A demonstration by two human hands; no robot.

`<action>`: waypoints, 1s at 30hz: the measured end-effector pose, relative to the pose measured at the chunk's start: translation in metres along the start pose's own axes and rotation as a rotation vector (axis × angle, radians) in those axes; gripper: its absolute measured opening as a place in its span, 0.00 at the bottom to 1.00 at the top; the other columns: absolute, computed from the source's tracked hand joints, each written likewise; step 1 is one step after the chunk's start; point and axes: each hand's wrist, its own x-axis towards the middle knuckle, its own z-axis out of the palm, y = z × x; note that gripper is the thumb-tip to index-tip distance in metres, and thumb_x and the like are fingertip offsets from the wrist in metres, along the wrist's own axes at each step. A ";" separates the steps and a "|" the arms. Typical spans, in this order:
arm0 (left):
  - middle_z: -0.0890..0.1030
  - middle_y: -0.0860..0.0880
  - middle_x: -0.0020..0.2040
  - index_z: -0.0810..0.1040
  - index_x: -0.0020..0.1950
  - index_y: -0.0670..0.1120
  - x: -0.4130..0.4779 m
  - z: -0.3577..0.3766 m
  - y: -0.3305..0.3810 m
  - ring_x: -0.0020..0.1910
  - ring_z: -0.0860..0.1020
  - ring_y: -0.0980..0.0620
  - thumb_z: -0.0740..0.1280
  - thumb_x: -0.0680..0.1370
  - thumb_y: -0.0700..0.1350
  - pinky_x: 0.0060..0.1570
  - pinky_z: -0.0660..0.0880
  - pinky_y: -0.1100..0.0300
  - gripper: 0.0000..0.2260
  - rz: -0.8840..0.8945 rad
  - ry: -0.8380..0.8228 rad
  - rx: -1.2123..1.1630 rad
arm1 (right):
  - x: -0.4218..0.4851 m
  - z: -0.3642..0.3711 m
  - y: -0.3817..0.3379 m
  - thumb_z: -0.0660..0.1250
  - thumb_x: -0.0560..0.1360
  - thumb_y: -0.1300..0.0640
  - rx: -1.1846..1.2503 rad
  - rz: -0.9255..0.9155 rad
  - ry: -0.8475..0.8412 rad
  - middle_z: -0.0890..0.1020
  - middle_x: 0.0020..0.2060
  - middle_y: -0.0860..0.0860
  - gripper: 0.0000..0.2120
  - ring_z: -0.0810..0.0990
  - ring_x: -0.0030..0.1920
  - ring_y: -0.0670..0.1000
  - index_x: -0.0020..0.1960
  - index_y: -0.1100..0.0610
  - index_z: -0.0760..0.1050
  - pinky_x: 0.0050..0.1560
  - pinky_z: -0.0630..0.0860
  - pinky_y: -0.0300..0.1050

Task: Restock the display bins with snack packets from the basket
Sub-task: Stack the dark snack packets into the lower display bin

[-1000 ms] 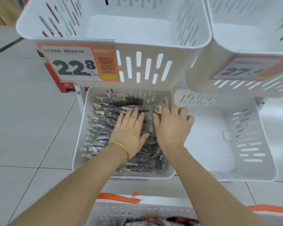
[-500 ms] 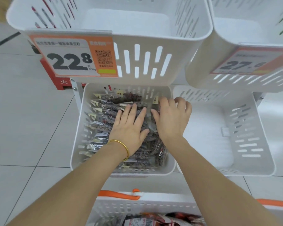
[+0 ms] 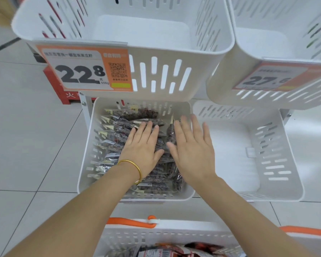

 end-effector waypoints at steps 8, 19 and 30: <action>0.38 0.47 0.77 0.39 0.77 0.45 0.000 -0.001 -0.003 0.76 0.37 0.50 0.47 0.82 0.56 0.73 0.36 0.53 0.29 0.004 -0.064 0.038 | 0.017 0.009 -0.008 0.28 0.74 0.37 -0.101 -0.055 -0.305 0.49 0.77 0.55 0.39 0.45 0.77 0.54 0.77 0.59 0.45 0.75 0.38 0.57; 0.50 0.47 0.78 0.54 0.76 0.46 -0.115 -0.098 0.001 0.76 0.48 0.48 0.56 0.81 0.48 0.71 0.46 0.60 0.24 0.021 -0.088 -0.253 | -0.112 -0.102 -0.002 0.51 0.79 0.50 0.683 0.089 -0.014 0.72 0.68 0.51 0.22 0.66 0.69 0.49 0.70 0.56 0.69 0.67 0.53 0.33; 0.53 0.48 0.77 0.61 0.74 0.50 -0.306 -0.099 -0.028 0.76 0.49 0.47 0.59 0.80 0.49 0.73 0.51 0.52 0.22 -0.117 -0.455 -0.100 | -0.196 -0.071 -0.122 0.62 0.77 0.62 0.402 -0.270 -0.608 0.67 0.68 0.52 0.23 0.73 0.62 0.59 0.70 0.50 0.65 0.50 0.77 0.53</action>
